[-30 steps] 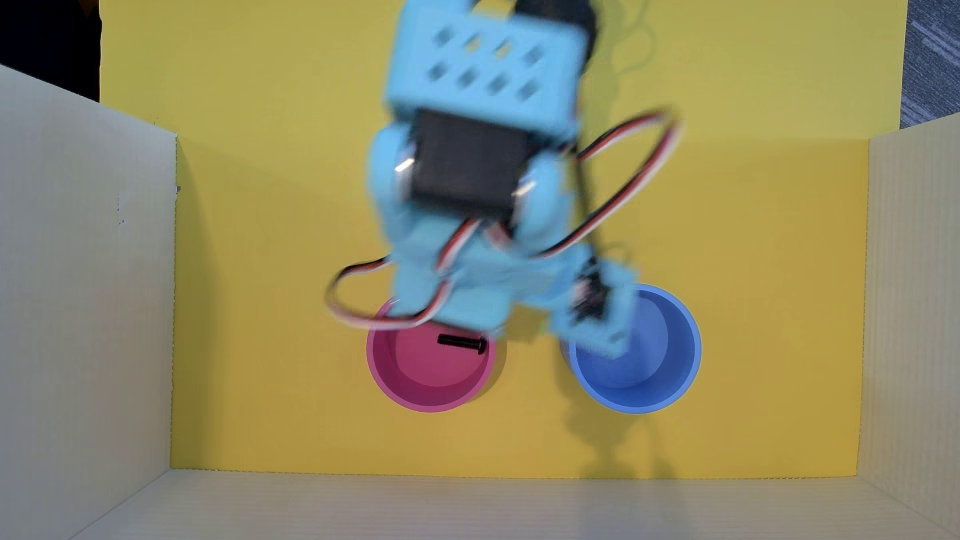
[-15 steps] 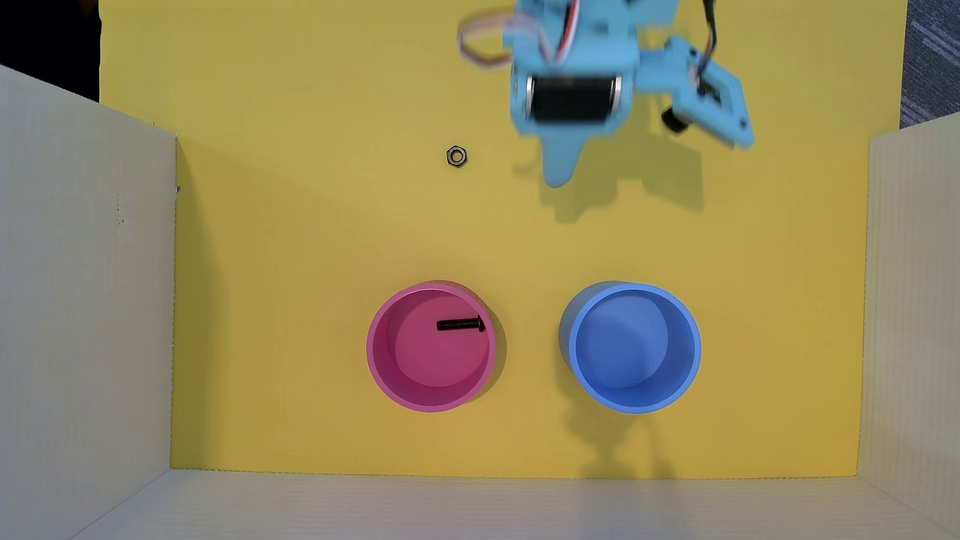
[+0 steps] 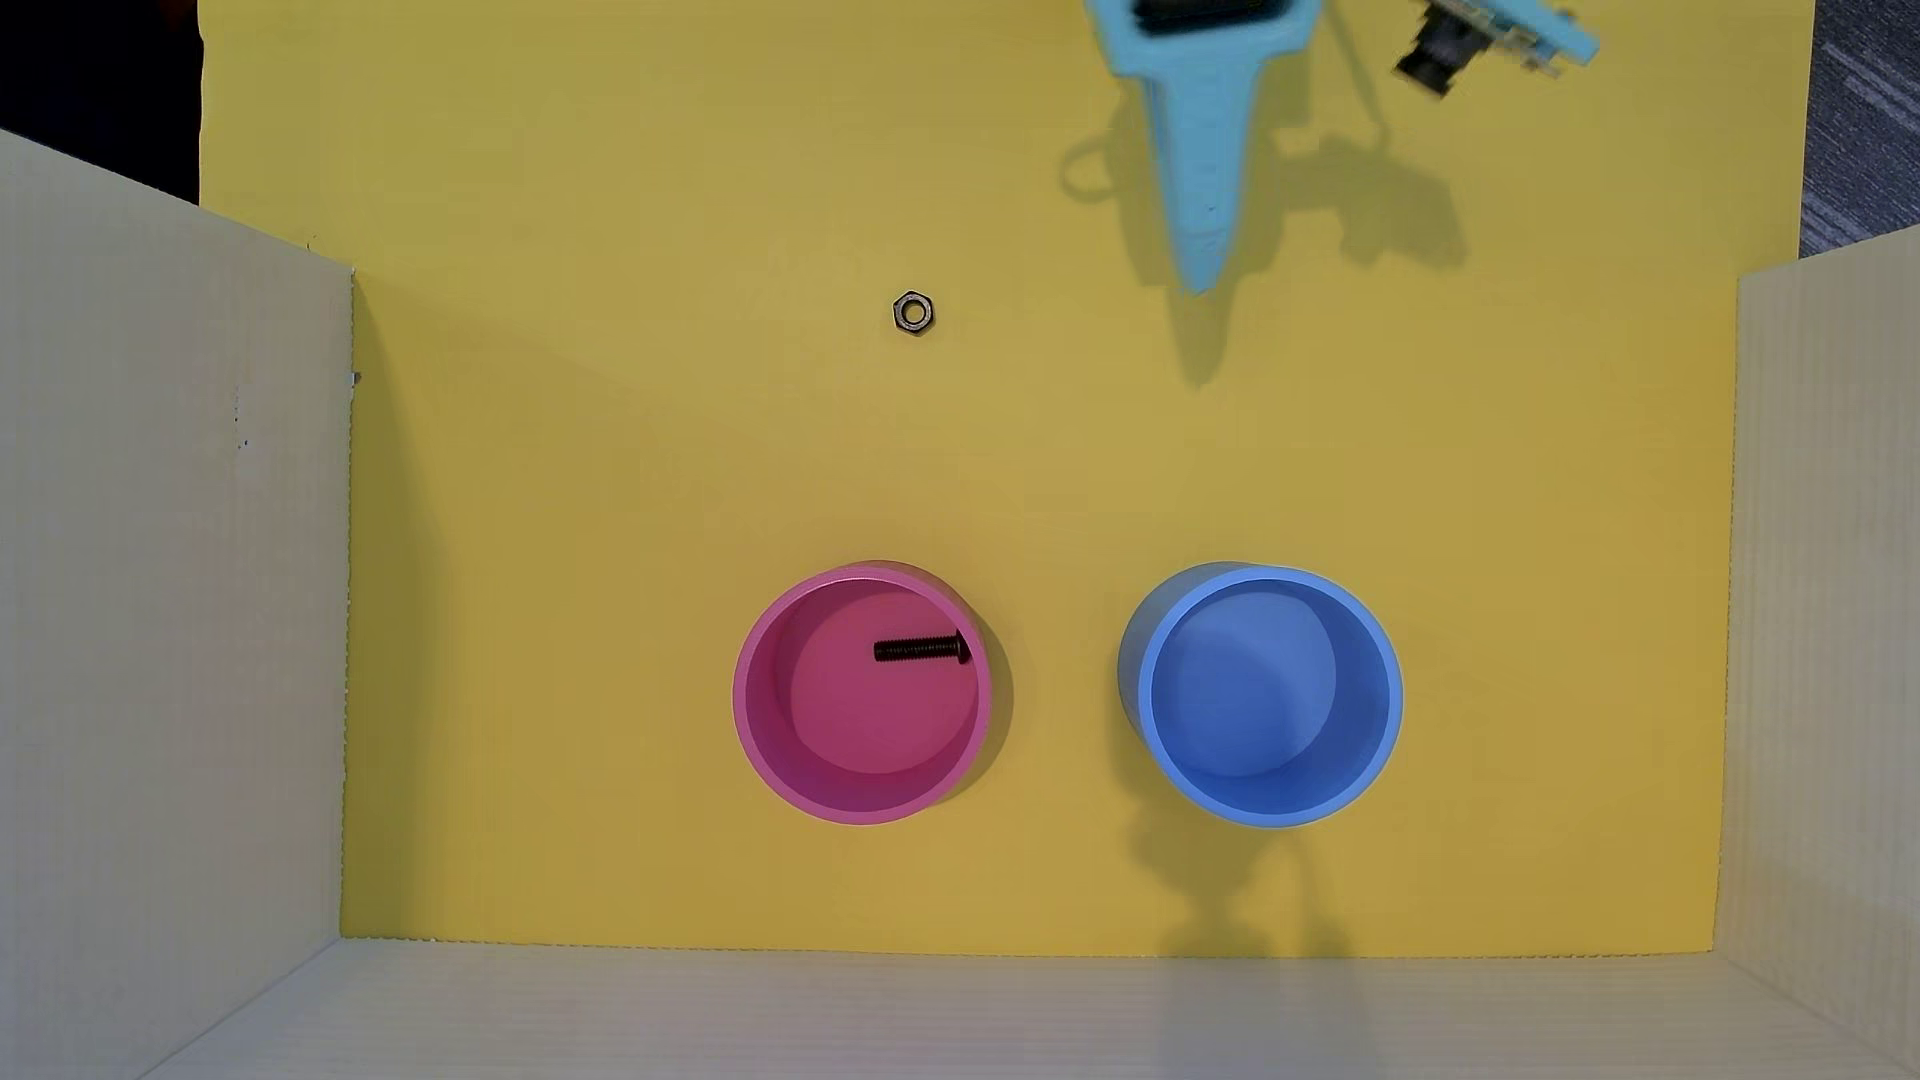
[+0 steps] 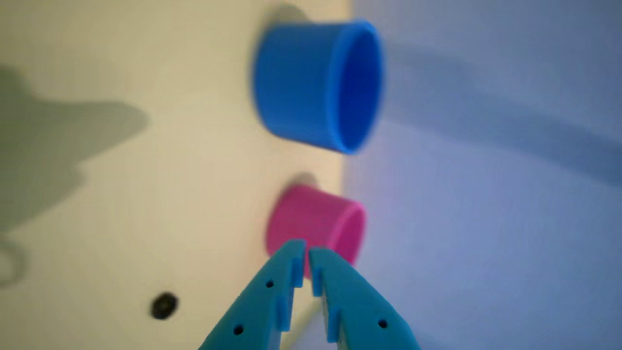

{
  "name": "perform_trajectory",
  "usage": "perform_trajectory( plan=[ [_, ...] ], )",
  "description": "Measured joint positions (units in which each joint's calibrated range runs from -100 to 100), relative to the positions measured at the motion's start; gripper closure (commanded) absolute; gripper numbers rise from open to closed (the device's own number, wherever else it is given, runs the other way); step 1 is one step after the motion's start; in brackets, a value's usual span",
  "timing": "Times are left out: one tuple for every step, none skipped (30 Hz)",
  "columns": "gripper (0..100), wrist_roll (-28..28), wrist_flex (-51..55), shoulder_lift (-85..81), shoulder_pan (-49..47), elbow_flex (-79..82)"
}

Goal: Pick up the bolt and place it in the pink box

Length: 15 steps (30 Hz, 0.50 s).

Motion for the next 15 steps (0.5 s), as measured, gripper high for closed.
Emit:
perform_trajectory(
  plan=[
    [99,0.0,1.7,-0.3,-0.1,0.0],
    [99,-0.2,3.9,-0.6,-0.5,0.2],
    [99,-0.3,6.1,-0.4,-0.9,0.4],
    [99,-1.0,8.4,-0.5,-1.2,0.7],
    [99,-2.0,10.4,-0.6,-1.0,1.4],
    [99,-3.0,11.9,-0.6,-0.5,2.3],
    [99,-4.4,12.9,-0.5,-0.1,2.6],
    [99,-6.0,13.5,-0.6,0.4,2.8],
    [98,-7.5,13.9,-0.7,0.7,3.1],
    [98,-8.9,14.1,-0.6,1.2,3.3],
    [99,-9.7,14.3,-0.9,1.7,4.1],
    [99,-10.0,14.6,-0.9,1.8,5.1],
    [99,-9.9,14.6,-0.7,1.7,6.1],
    [99,-9.7,14.6,-0.9,1.6,7.6],
    [99,-9.6,14.6,-0.9,1.5,9.0]
  ],
)
